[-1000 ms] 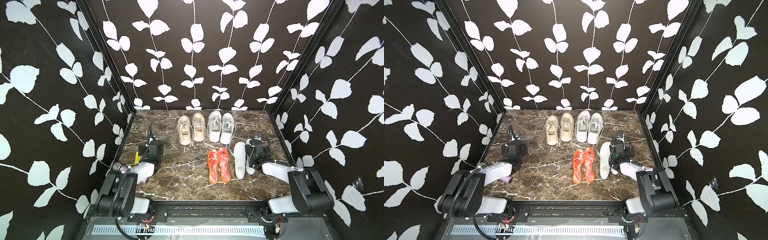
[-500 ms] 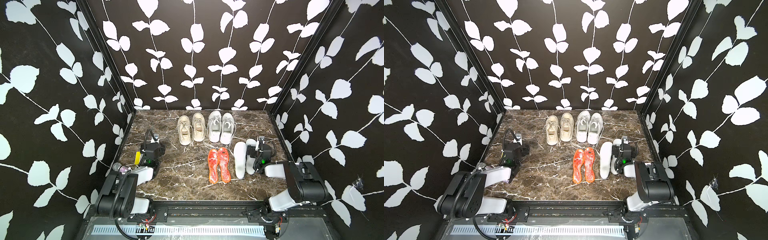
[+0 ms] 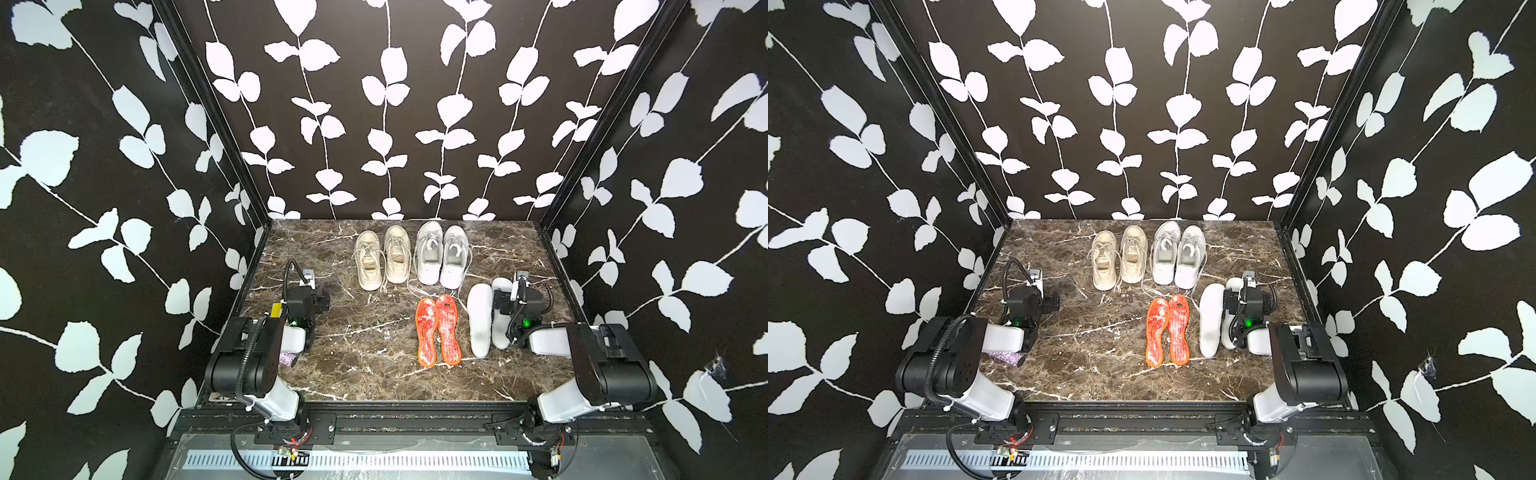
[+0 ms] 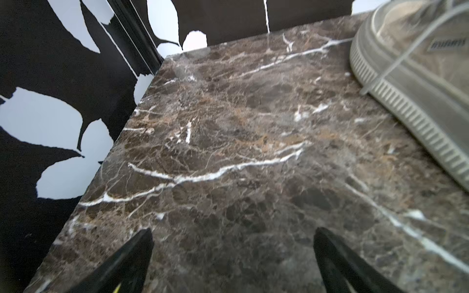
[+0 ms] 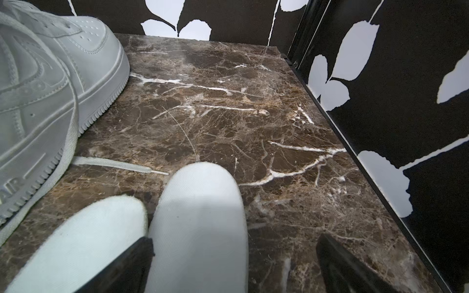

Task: Remove the insole from the shoe
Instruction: Reset both arms

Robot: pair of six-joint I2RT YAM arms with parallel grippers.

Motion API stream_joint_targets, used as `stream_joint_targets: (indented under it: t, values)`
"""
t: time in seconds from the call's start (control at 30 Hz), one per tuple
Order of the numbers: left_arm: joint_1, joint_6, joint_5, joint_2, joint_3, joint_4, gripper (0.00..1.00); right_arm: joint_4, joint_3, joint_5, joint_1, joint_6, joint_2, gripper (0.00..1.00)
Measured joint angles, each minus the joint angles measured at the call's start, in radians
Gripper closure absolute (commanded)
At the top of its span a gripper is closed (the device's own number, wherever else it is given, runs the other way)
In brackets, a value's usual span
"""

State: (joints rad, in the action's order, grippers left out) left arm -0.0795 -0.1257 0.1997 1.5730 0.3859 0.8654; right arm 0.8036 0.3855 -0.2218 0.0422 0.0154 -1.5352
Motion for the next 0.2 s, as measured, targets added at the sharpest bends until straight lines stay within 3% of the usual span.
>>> stream_joint_targets:
  t: [0.2]
  values:
    - [0.0,0.006,-0.016,0.0,0.003,0.008,0.0,0.0,0.001,0.007,0.0,0.0,0.0,0.01]
